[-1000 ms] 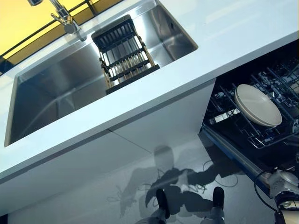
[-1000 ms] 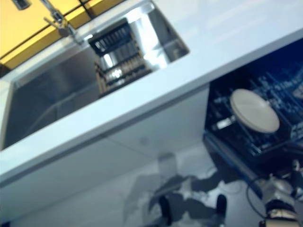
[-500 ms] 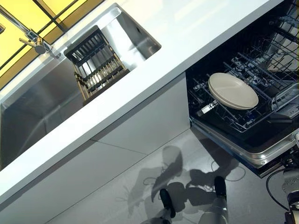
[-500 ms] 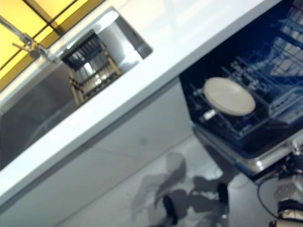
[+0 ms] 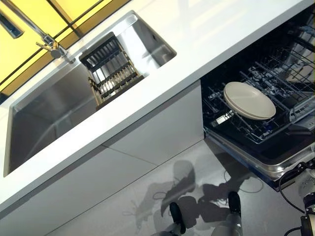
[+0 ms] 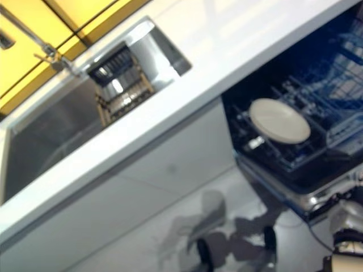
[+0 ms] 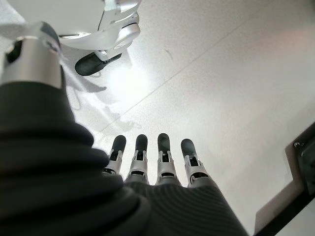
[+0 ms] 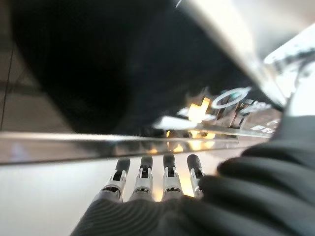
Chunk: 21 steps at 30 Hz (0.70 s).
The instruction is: Take plates into dishwasher
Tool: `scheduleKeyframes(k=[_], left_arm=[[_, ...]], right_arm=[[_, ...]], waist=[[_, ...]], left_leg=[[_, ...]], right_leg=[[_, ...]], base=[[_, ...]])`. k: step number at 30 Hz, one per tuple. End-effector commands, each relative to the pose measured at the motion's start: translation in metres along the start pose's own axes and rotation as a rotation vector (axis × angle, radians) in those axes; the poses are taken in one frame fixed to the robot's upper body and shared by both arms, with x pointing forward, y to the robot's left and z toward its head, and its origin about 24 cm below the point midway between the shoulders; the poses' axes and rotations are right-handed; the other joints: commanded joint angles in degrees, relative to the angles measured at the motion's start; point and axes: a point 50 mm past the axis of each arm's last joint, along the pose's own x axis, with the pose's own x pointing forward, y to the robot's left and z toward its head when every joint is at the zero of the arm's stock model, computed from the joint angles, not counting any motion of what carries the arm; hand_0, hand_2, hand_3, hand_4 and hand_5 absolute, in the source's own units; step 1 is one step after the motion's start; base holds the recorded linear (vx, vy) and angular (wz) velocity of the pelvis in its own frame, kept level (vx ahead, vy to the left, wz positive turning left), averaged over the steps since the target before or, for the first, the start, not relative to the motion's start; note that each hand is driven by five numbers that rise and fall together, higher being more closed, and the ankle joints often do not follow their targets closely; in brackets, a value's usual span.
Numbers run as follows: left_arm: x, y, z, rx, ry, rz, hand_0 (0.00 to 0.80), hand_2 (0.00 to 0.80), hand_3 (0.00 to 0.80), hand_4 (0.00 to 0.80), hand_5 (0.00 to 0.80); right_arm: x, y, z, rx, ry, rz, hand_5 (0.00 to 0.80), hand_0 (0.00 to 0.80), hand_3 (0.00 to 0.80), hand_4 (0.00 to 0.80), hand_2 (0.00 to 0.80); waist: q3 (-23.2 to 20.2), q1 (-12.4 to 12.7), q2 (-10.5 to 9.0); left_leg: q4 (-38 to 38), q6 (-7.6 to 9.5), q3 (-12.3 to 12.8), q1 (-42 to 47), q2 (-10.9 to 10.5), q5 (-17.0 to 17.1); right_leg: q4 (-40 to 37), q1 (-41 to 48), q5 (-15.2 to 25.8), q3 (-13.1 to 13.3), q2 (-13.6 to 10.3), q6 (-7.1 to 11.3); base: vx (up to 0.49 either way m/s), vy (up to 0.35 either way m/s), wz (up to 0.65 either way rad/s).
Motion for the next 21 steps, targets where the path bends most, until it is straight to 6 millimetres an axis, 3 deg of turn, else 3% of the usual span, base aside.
scheduleKeyframes(k=[1,4,8,16,20,21], left_arm=[[-0.002,0.021,-0.005,0.077,0.077,0.053,0.0,0.0,0.0,0.0,0.0],[-0.002,0.019,-0.004,0.101,0.076,0.048,0.0,0.0,0.0,0.0,0.0],[-0.001,0.014,-0.003,0.126,0.079,0.034,0.0,0.0,0.0,0.0,0.0],[0.001,0.012,0.002,0.133,0.089,0.02,0.0,0.0,0.0,0.0,0.0],[0.0,0.013,-0.001,0.133,0.104,0.023,0.0,0.0,0.0,0.0,0.0],[0.0,0.013,-0.001,0.135,0.105,0.023,0.0,0.0,0.0,0.0,0.0]], right_arm=[[0.0,-0.011,0.024,-0.1,-0.02,-0.327,0.0,0.0,0.0,0.0,0.0],[-0.003,-0.025,0.025,-0.125,-0.018,-0.575,0.0,0.0,0.0,0.0,0.0],[-0.006,-0.024,0.018,-0.114,0.042,-0.611,0.0,0.0,0.0,0.0,0.0],[-0.009,-0.024,-0.014,-0.241,0.14,-0.609,0.0,0.0,0.0,0.0,0.0],[-0.012,-0.026,-0.019,-0.307,0.085,-0.663,0.0,0.0,0.0,0.0,0.0],[-0.013,-0.026,-0.015,-0.341,0.001,-0.709,0.0,0.0,0.0,0.0,0.0]], waist=[[-3.58,4.16,-0.89],[-3.89,4.69,-0.45],[-4.54,5.24,0.06],[-5.19,5.39,-0.08],[-5.33,5.3,-0.19],[-5.37,5.29,-0.29]], left_leg=[[1.77,-2.38,0.5,1.29,-0.8,-4.45],[1.9,-2.24,0.07,1.08,-0.99,-4.57],[2.26,-2.03,-0.37,1.02,-1.33,-5.02],[2.52,-1.8,-0.46,0.69,-1.43,-5.26],[2.46,-1.75,-0.52,0.97,-1.39,-5.29],[2.34,-1.8,-0.45,0.99,-1.3,-5.25]], right_leg=[[9.54,-5.54,-3.66,4.07,-0.78,-0.9],[9.68,-5.46,-3.79,3.96,-0.99,-0.81],[9.68,-5.13,-4.12,3.81,-1.34,-0.82],[9.48,-5.25,-4.15,3.96,-1.36,-0.92],[9.41,-4.98,-4.2,4.14,-1.24,-0.99],[9.47,-5.02,-4.16,4.01,-1.26,-0.94]], base=[[-0.008,-0.008,0.07],[0.002,-0.005,0.08],[0.029,0.016,0.11],[0.017,0.002,0.03],[0.011,0.001,0.01],[0.0,0.0,0.0]])
